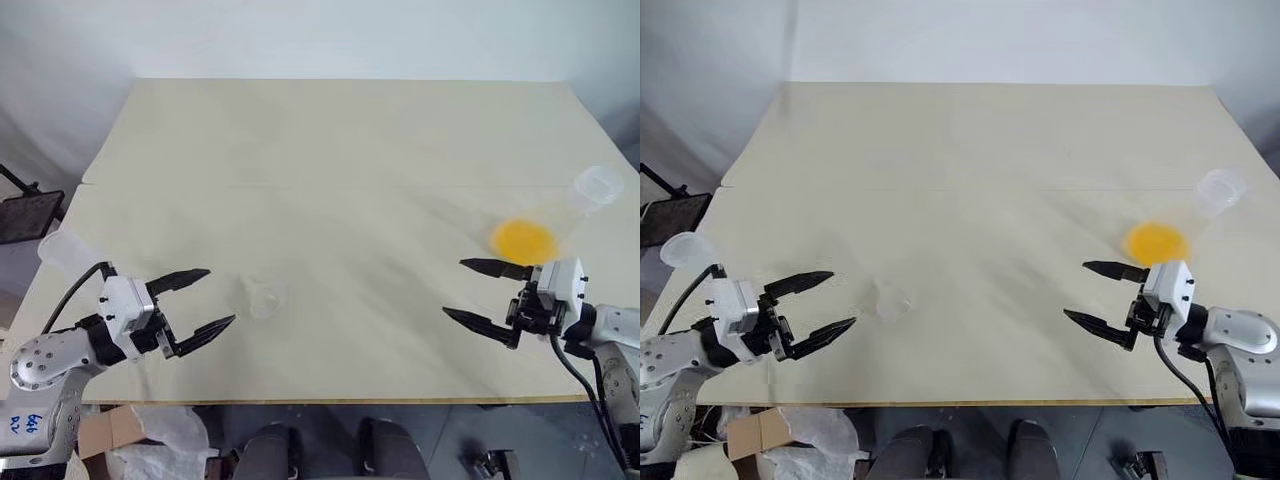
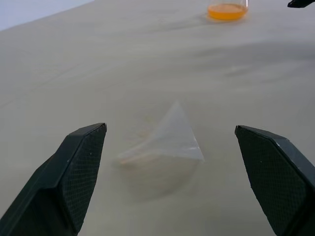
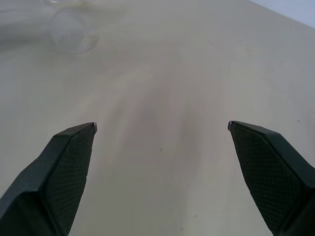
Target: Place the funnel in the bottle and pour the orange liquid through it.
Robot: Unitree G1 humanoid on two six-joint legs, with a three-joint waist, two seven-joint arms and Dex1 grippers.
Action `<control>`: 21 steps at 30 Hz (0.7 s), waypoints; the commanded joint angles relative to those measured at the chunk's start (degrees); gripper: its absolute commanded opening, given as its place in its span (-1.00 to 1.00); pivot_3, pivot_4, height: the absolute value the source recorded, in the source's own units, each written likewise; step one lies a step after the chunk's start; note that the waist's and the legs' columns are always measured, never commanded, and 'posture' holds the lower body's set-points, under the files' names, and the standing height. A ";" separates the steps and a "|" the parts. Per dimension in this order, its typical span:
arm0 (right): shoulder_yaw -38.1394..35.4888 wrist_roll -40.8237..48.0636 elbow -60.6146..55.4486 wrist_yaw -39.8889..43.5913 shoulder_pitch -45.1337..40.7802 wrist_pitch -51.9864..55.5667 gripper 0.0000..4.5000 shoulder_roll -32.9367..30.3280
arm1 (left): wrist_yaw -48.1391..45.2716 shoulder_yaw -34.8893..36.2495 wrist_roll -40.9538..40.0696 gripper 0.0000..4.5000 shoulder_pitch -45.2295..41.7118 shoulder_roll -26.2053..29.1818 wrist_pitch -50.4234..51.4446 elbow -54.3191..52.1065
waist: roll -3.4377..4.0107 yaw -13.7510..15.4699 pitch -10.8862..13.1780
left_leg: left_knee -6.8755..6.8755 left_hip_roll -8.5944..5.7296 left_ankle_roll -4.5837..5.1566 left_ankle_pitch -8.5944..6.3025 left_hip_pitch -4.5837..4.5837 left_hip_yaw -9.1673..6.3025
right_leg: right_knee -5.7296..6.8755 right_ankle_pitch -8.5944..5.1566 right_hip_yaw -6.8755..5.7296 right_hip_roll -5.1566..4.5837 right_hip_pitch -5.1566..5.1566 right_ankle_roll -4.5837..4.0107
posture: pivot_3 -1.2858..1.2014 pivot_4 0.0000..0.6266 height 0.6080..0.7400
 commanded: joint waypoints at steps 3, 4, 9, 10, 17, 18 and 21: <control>0.70 0.05 -0.47 -0.39 -1.26 -0.74 1.00 1.25 | 3.98 3.18 -1.63 0.98 1.86 -1.09 1.51 -2.62 | 0.00 -0.09 0.00 | 0.01 0.00 0.00 0.00 0.01 0.00 | 0.00 0.00 0.01 -0.01 0.01 0.00 | 0.03 -0.52 1.00; 1.28 0.04 -0.71 -0.54 -1.65 -0.63 1.00 1.81 | 4.56 4.02 -2.00 0.98 3.10 -1.62 1.65 -2.99 | 0.00 -0.13 0.00 | 0.01 0.01 0.00 0.00 0.00 0.00 | 0.00 0.00 0.01 0.00 0.00 0.00 | 0.03 -0.52 1.00; 6.34 1.24 -5.46 -4.00 -5.89 2.06 1.00 6.76 | 12.02 13.42 -6.22 0.98 12.93 -9.67 1.85 -5.75 | -0.01 -1.22 0.00 | -0.02 0.09 -0.01 -0.02 0.02 0.05 | -0.02 0.00 0.00 0.02 -0.03 0.00 | 0.03 -0.52 1.00; 7.39 1.26 -6.55 -4.64 -6.72 2.51 1.00 7.77 | 12.86 14.83 -5.95 0.98 15.09 -11.17 1.10 -6.04 | -0.01 -1.53 0.00 | -0.02 0.11 -0.01 -0.02 0.02 0.05 | -0.02 0.00 0.01 0.02 -0.03 0.00 | 0.03 -0.52 1.00; 14.44 1.78 -11.06 -6.51 -13.17 5.67 1.00 13.83 | 24.38 24.50 -6.80 0.98 24.21 -24.25 -3.22 -5.48 | -0.14 -0.92 -0.05 | 0.00 0.07 0.01 -0.08 0.00 -0.06 | -0.05 -0.01 0.02 -0.12 -0.01 -0.01 | 0.03 -0.52 1.00; 15.00 1.86 -11.03 -6.30 -13.89 5.92 1.00 14.14 | 26.15 25.44 -6.49 0.98 24.63 -26.10 -4.31 -4.97 | -0.17 -0.80 -0.07 | 0.00 0.06 0.01 -0.11 0.01 -0.09 | -0.07 -0.01 0.06 -0.14 -0.01 -0.01 | 0.03 -0.52 1.00; 15.81 1.70 -10.49 -5.72 -15.50 6.10 1.00 14.51 | 28.26 26.45 -6.08 0.98 25.81 -29.25 -6.02 -4.16 | -0.23 -0.22 -0.10 | 0.00 0.03 0.05 -0.17 0.00 -0.08 | -0.14 -0.01 0.17 -0.19 -0.01 -0.01 | 0.03 -0.52 1.00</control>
